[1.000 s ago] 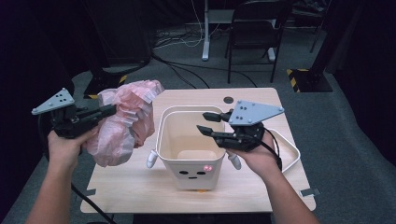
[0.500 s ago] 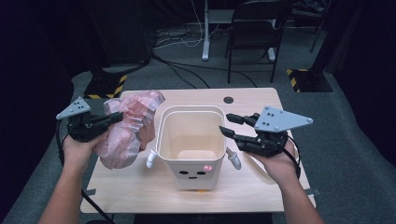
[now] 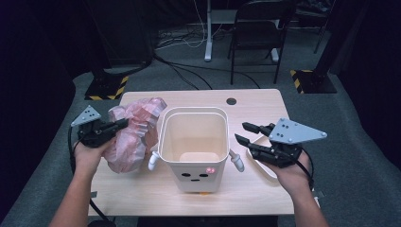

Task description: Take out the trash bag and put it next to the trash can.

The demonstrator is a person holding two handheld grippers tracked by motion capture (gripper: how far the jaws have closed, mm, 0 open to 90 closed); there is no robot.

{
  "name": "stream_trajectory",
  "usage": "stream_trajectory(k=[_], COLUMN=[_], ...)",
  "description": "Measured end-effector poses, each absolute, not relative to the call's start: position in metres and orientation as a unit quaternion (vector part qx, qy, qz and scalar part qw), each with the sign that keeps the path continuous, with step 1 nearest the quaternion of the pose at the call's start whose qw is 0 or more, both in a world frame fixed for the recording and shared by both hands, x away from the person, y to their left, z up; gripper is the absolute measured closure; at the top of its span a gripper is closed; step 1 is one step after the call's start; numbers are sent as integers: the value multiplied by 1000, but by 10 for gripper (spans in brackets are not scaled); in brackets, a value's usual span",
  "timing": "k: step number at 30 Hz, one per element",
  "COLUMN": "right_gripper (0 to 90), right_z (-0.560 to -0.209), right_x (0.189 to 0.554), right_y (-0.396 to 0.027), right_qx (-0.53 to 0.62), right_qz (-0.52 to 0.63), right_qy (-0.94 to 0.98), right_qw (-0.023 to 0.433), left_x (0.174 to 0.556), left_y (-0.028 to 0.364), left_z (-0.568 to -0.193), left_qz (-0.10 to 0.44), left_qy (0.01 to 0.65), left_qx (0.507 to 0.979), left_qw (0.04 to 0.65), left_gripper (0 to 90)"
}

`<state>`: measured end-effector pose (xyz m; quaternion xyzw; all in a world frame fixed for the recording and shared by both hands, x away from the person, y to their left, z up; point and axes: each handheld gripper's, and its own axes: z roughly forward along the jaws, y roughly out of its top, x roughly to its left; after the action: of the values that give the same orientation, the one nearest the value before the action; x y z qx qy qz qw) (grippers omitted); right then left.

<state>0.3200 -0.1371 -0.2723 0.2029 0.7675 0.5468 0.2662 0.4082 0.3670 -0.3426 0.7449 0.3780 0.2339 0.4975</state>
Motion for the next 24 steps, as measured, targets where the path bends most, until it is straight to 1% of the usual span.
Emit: stream_trajectory(k=[5,7,13,18,24], right_gripper=[585,585,586,585,585], right_z=[-280,-283,-290,-298,-306], right_x=[320,319,319,319,322], right_y=[-143,-145,-149,-152,-157], right_qx=[211,215,226,231,240], right_qz=[540,539,537,532,534], right_qy=[768,767,765,767,763], right_qw=[272,273,273,276,274], left_x=[410,411,412,411,411], left_y=[367,369,367,369,373], left_z=[-361,-369,-389,-398,-404], left_qz=[238,229,242,237,231], left_qy=[387,393,407,410,422], left_qx=[743,735,739,732,729], left_qw=[492,502,479,490,486], left_gripper=[891,890,889,886,855])
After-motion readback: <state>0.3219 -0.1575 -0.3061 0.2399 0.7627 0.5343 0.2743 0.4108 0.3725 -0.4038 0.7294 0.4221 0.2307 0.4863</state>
